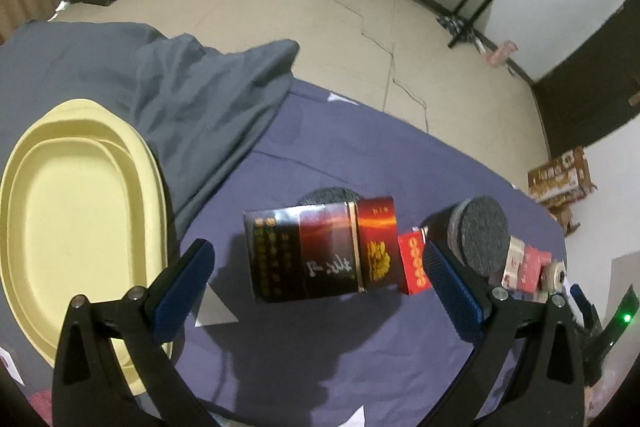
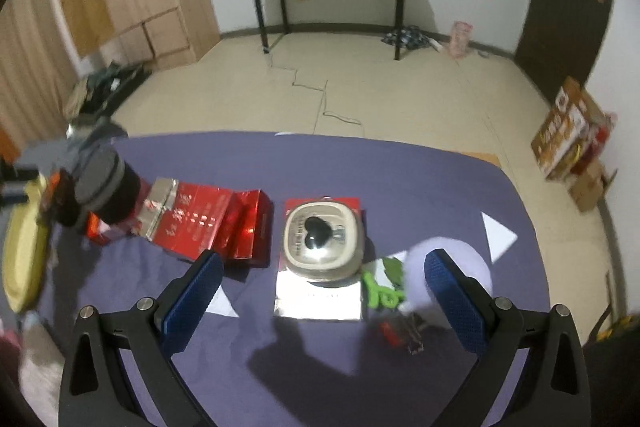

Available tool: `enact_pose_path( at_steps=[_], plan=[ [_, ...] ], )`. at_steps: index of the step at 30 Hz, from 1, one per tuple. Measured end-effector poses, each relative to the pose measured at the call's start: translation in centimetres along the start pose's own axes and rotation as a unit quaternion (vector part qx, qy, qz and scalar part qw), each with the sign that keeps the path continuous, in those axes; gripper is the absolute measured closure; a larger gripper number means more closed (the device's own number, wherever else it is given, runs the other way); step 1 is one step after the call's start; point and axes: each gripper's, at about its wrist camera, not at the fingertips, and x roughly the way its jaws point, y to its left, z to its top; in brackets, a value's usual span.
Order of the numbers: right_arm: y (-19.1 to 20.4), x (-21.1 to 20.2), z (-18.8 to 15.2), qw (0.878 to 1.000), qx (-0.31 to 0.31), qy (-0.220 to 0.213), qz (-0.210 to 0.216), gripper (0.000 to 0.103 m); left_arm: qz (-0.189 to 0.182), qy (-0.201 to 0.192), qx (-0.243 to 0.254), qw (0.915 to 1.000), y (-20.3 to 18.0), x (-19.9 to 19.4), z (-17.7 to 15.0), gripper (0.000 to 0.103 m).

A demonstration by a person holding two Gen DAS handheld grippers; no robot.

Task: Organize rigid objects
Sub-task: 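Grasp the dark red cigarette box with the left gripper while the right grasps the heart tin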

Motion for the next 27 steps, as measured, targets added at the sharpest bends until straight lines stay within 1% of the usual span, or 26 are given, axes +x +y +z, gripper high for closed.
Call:
enact_pose_path(
  at_steps=[2,6,8,9,11,16,20,21,22,23,24,25,27],
  plan=[
    [0.4,0.8,-0.1,1.000,-0.008,0.007,-0.010,0.000,-0.001,0.006,0.000,1.0000,-0.1,0.4,0.0,0.000],
    [0.1,2.5,-0.1,1.000,-0.002,0.021,-0.009,0.000,-0.008,0.029,0.010,0.9995,-0.3,1.7,-0.2,0.000],
    [0.2,2.7,0.2,1.000,-0.005,0.018,-0.010,0.000,-0.013,0.023,-0.002,0.9997,-0.1,1.9,-0.3,0.000],
    [0.2,3.0,0.2,1.000,-0.007,0.018,-0.011,0.000,-0.022,0.018,-0.012,0.9995,0.1,1.8,-0.3,0.000],
    [0.2,3.4,0.4,1.000,-0.004,0.017,-0.011,0.000,-0.031,0.022,-0.020,0.9991,0.2,2.1,-0.3,0.000],
    [0.2,3.8,0.5,1.000,0.000,0.016,-0.004,0.000,-0.030,0.038,-0.012,0.9988,-0.2,3.3,-0.4,0.000],
    [0.5,4.2,1.0,1.000,-0.008,0.009,-0.018,0.000,-0.023,0.045,-0.008,0.9987,-0.3,4.2,-0.3,0.000],
    [0.6,4.4,1.2,1.000,-0.007,0.010,-0.021,0.004,-0.031,0.045,-0.009,0.9985,-0.3,4.3,-0.3,0.000],
    [0.5,4.7,1.2,1.000,-0.003,0.013,-0.022,0.010,-0.040,0.042,-0.008,0.9983,-0.2,4.2,-0.2,0.002],
    [0.6,4.9,1.2,1.000,-0.003,0.012,-0.024,0.031,-0.045,0.036,-0.005,0.9983,-0.2,4.2,-0.2,0.013],
    [0.7,4.9,1.2,1.000,-0.003,0.012,-0.022,0.050,-0.049,0.027,0.002,0.9984,-0.1,3.9,-0.1,0.013],
    [0.7,5.0,1.2,1.000,-0.005,0.015,-0.010,0.055,-0.049,0.022,0.004,0.9986,-0.1,3.7,0.0,0.013],
    [0.9,4.9,1.2,1.000,-0.007,0.016,-0.005,0.055,-0.061,0.017,0.000,0.9980,0.1,3.3,0.0,0.013]
  ],
)
